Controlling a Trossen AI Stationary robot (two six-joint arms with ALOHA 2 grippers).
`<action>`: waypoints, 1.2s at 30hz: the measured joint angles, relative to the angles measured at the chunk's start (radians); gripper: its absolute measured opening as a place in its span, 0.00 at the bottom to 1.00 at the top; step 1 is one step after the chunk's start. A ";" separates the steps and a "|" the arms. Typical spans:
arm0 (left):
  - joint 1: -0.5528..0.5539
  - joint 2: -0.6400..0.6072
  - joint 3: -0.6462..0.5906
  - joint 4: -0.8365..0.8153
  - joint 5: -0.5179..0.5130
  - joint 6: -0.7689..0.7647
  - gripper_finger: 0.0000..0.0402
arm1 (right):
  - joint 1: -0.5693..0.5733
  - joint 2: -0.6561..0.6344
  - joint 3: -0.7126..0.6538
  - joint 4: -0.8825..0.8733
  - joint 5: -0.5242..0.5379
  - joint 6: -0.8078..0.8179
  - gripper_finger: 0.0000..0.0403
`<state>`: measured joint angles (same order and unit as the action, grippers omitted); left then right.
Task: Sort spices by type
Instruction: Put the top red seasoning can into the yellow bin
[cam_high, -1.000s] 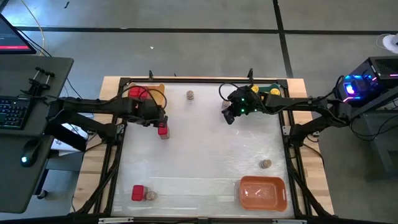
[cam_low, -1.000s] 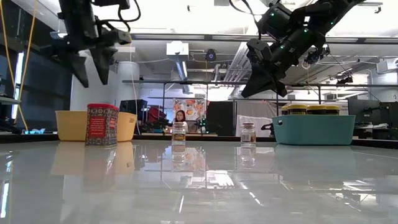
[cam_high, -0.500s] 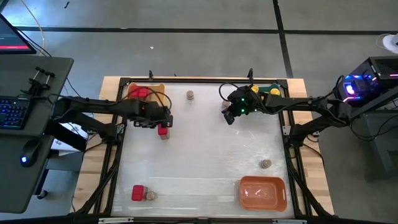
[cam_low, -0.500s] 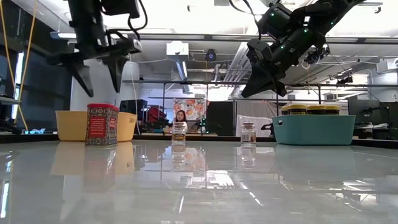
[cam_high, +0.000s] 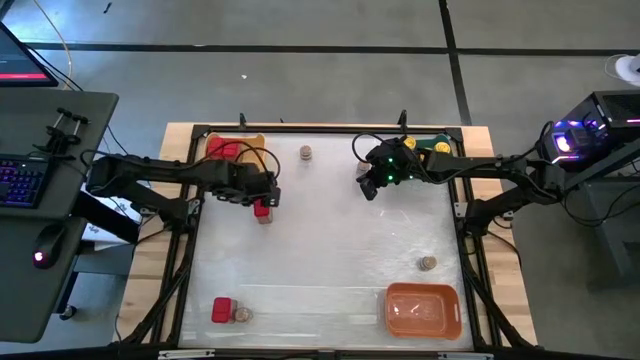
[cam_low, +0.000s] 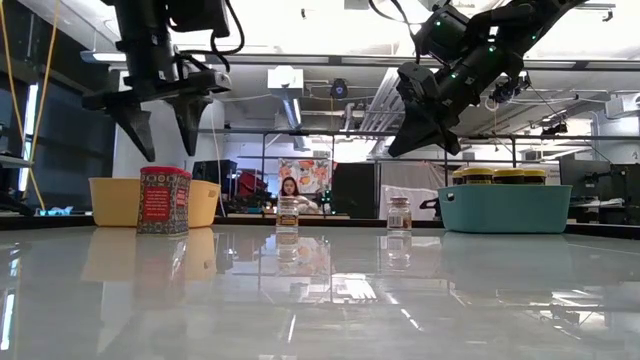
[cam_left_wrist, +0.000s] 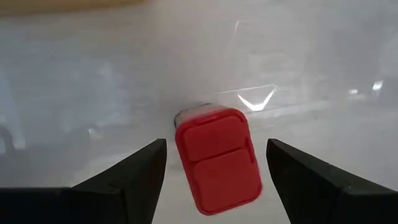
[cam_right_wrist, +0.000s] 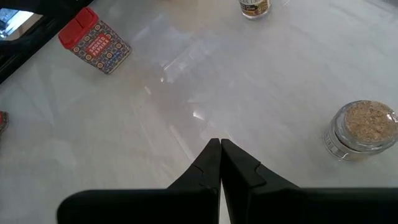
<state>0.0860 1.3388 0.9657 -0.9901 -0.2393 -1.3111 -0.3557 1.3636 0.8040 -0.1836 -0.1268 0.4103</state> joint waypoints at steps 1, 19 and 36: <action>0.003 0.000 0.000 0.001 -0.005 0.030 0.66 | 0.000 0.000 0.000 0.000 0.000 0.000 0.00; 0.104 0.000 0.000 -0.051 0.060 0.058 0.66 | 0.000 0.000 0.000 0.001 0.018 -0.008 0.00; 0.198 0.000 0.000 -0.034 0.107 0.162 0.75 | 0.000 0.000 0.000 0.001 0.018 0.005 0.00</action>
<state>0.2837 1.3388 0.9654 -1.0245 -0.1323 -1.1492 -0.3557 1.3636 0.8040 -0.1825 -0.1085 0.4149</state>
